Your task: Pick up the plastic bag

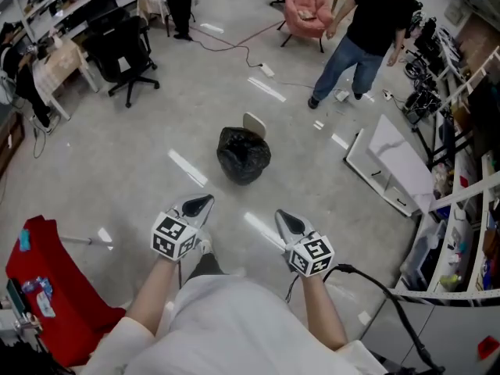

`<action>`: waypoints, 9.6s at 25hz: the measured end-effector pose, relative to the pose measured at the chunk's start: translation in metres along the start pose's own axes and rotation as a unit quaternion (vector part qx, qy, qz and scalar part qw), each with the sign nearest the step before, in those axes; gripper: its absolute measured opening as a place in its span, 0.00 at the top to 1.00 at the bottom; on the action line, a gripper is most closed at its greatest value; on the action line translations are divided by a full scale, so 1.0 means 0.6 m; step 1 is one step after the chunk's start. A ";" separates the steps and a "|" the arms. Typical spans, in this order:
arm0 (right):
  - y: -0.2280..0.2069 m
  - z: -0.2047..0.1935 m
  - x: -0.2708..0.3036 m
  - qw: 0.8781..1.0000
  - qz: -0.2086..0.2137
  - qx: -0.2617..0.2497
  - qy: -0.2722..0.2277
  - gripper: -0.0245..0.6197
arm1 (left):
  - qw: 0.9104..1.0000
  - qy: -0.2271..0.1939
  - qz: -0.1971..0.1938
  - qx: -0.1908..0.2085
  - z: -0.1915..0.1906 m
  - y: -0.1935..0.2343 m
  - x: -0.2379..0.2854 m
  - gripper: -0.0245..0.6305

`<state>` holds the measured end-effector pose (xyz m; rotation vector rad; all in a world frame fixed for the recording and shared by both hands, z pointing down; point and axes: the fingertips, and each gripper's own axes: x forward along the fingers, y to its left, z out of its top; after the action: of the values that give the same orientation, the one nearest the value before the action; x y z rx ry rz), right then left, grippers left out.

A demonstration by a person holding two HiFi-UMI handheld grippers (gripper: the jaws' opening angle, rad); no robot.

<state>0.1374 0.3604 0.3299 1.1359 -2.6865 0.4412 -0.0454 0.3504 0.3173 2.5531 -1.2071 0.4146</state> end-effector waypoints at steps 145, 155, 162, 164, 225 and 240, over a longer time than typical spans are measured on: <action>-0.689 -0.795 0.794 0.890 -0.072 0.382 0.240 0.94 | 0.824 0.306 -0.228 -0.420 -0.765 0.779 0.964 0.95; -0.661 -0.685 0.770 0.897 -0.084 0.355 0.251 0.95 | 0.886 0.345 -0.116 -0.289 -0.695 0.790 0.899 0.95; -0.643 -0.600 0.750 0.901 -0.087 0.348 0.244 0.96 | 0.906 0.329 -0.092 -0.250 -0.599 0.765 0.850 0.95; -0.642 -0.579 0.741 0.902 -0.093 0.345 0.242 0.96 | 0.909 0.322 -0.087 -0.248 -0.573 0.760 0.839 0.95; -0.485 -0.022 0.361 0.965 -0.115 0.226 0.060 0.96 | 0.975 0.133 -0.094 -0.148 0.016 0.507 0.416 0.95; -0.309 -0.016 0.305 0.954 -0.190 0.232 0.014 0.96 | 0.976 0.118 -0.154 -0.103 0.036 0.498 0.291 0.95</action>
<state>0.1464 0.1193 0.4280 1.7062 -2.3127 1.0393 -0.1699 0.0382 0.4026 2.3771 -0.7149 0.4752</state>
